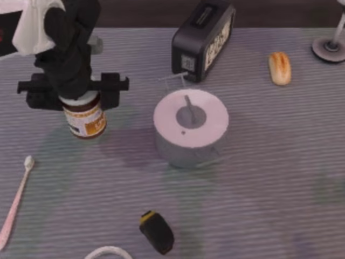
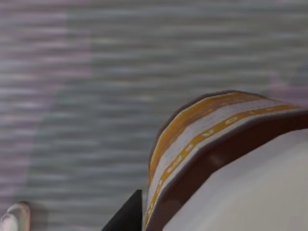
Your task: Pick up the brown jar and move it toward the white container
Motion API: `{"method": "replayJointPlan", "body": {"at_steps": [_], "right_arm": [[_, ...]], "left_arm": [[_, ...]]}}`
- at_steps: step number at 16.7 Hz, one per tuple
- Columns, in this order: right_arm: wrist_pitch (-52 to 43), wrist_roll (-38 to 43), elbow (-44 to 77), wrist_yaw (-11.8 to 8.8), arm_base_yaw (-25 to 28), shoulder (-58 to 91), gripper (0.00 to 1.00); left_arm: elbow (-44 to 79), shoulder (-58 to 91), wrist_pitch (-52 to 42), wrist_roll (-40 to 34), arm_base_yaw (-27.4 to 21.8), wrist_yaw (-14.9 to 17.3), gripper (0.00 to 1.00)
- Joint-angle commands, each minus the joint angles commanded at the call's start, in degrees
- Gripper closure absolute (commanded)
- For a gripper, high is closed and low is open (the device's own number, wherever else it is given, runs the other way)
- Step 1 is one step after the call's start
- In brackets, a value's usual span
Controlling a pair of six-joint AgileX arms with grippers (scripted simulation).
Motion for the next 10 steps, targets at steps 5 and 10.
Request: {"method": "replayJointPlan", "body": {"at_steps": [5, 10], "right_arm": [[0.0, 0.0, 0.0, 0.0, 0.0, 0.0, 0.0], [0.0, 0.0, 0.0, 0.0, 0.0, 0.0, 0.0]], "left_arm": [[-0.65, 1.29, 1.87, 0.23, 0.38, 0.13, 1.0], [-3.59, 4.99, 8.61, 0.59, 0.56, 0.2, 1.0]]}}
